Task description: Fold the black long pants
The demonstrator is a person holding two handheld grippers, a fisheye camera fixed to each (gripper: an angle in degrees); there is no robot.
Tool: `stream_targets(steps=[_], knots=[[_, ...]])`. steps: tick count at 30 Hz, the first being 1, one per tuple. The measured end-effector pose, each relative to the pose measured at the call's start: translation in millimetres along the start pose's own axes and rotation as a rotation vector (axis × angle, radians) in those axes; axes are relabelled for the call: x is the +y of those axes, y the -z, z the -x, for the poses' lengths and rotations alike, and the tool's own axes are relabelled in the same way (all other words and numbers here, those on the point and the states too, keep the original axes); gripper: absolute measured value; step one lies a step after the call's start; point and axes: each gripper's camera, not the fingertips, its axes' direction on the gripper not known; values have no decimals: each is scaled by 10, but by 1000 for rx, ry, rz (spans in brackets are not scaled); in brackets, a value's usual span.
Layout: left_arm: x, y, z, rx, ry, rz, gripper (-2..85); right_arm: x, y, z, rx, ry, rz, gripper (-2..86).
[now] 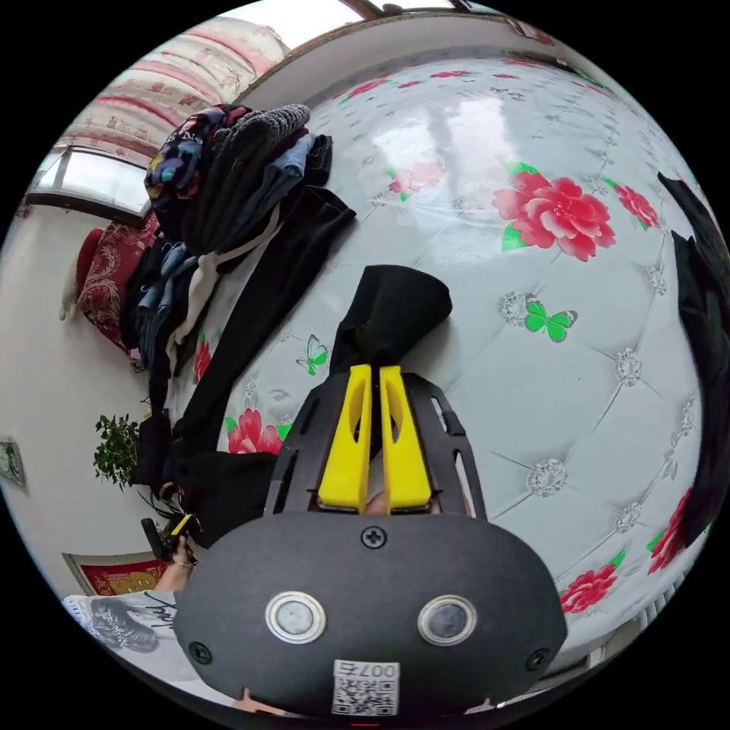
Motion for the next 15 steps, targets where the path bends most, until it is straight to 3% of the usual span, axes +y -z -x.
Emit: stream_targets(steps=[4, 9, 12, 15], knots=[[51, 37, -33, -2, -26, -16, -10, 627, 1475, 389, -51, 70, -370, 1], [99, 90, -104, -15, -59, -31, -10, 1486, 2798, 1083, 50, 213, -633, 8], [105, 111, -145, -28, -90, -34, -10, 1437, 3003, 1297, 140, 253, -613, 23], [147, 151, -175, -31, -125, -48, -10, 961, 2667, 1119, 211, 147, -477, 53]])
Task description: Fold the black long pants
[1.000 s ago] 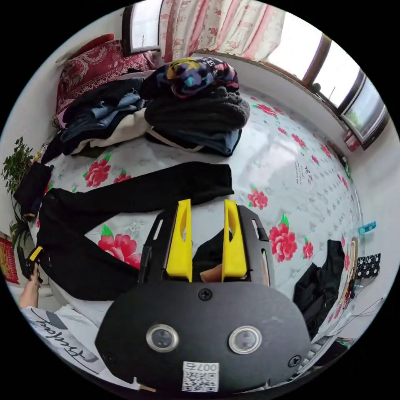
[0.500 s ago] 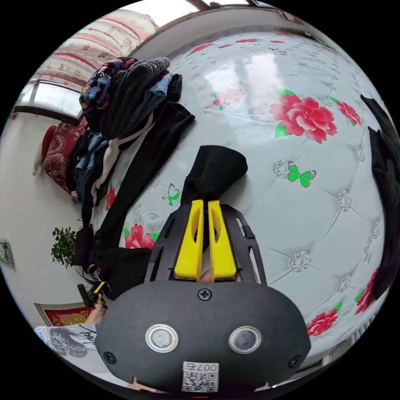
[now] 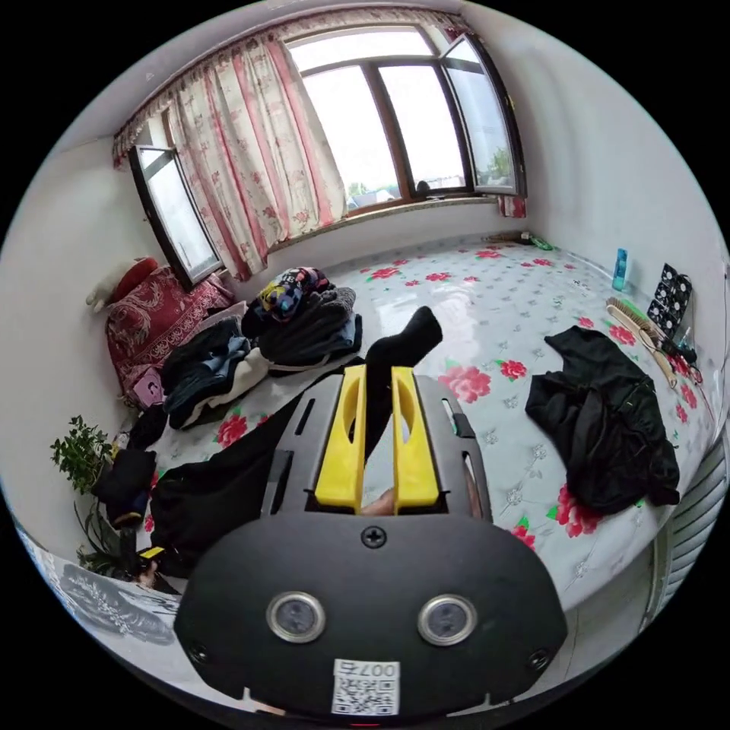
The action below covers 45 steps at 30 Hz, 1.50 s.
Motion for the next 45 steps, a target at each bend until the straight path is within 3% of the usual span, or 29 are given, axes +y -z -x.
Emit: stream_targets(steps=[13, 21, 24, 26, 31, 37, 39, 42, 45], knots=[[62, 218, -110, -14, -3, 28, -10, 534, -1605, -1247, -87, -184, 406, 75], [20, 372, -224, -36, -24, 98, -10, 243, -2519, -1319, -132, -237, 538, 56], [53, 442, -207, -24, -53, 118, -10, 164, -2621, -1129, -97, -147, 547, 17], [84, 477, -211, -30, -104, 120, -10, 116, -2548, -1076, -47, -89, 545, 7], [226, 579, -213, -32, -235, 111, -10, 121, -1273, -1471, -14, -33, 294, -1], [430, 713, -255, -19, -292, 97, -9, 853, -1210, -2212, 160, -225, 562, 5], [510, 789, -184, 11, -278, 78, -9, 874, -1076, -2186, 181, -210, 524, 12], [700, 970, 359, 319, -55, 31, -9, 693, -920, -1929, 187, -123, 439, 28], [930, 1091, 913, 455, 185, -50, -5, 377, -976, -1550, 127, -10, 390, 43]])
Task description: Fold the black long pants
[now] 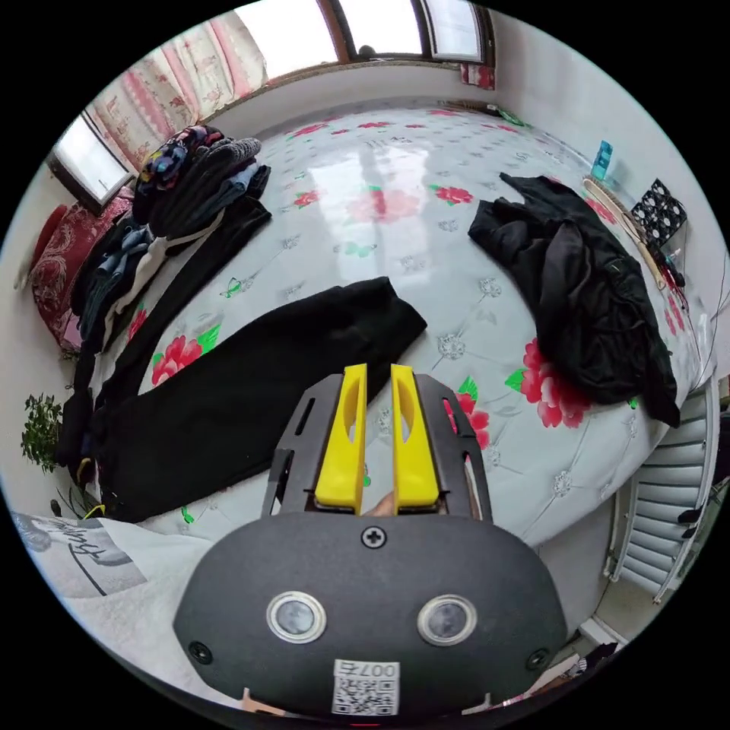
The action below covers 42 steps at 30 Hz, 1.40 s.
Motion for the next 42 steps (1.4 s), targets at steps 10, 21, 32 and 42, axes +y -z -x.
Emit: stream_targets(steps=[10, 21, 32, 42], knots=[[-1202, 22, 109, 34, 67, -103, 71, -1752, -577, 962, -424, 26, 52, 73], [-2619, -699, -105, -20, -95, 42, 110, -2993, -1437, 1273, -368, -105, 158, 71], [-2366, -259, 174, 139, -5, -80, 4, -3475, -715, 1182, -650, -137, 45, 0], [-723, 1378, 462, 374, -48, -458, -5, -2805, 1559, -73, -934, -9, -212, -3]])
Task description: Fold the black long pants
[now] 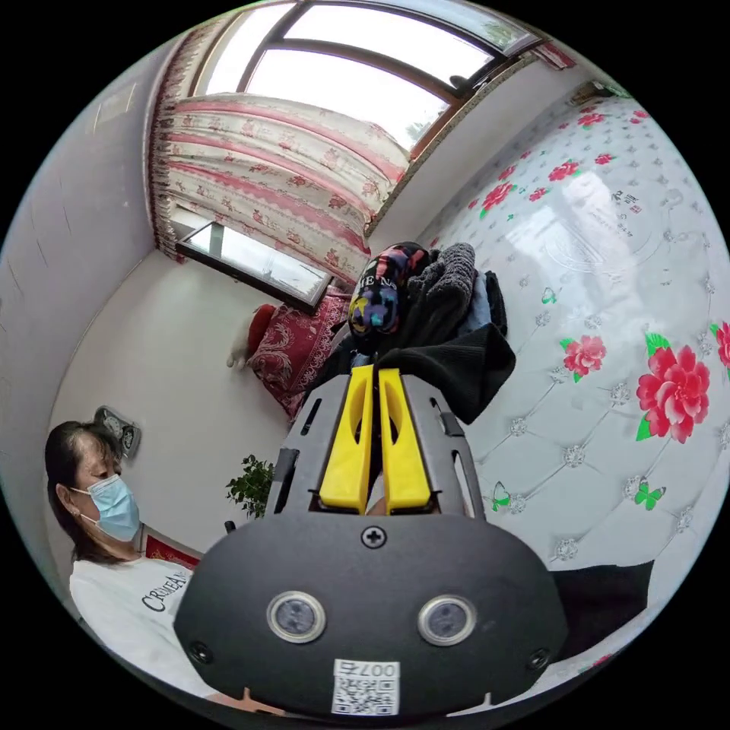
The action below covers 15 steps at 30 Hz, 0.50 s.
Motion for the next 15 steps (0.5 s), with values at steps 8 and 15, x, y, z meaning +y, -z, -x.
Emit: stream_targets(steps=[8, 15], knots=[[1536, -98, -408, -169, -5, 375, -7, 1618, 962, -914, 422, -154, 250, -3], [1619, -347, -340, -165, 62, 461, -7, 2282, 1142, -1575, 469, -336, 214, -2]])
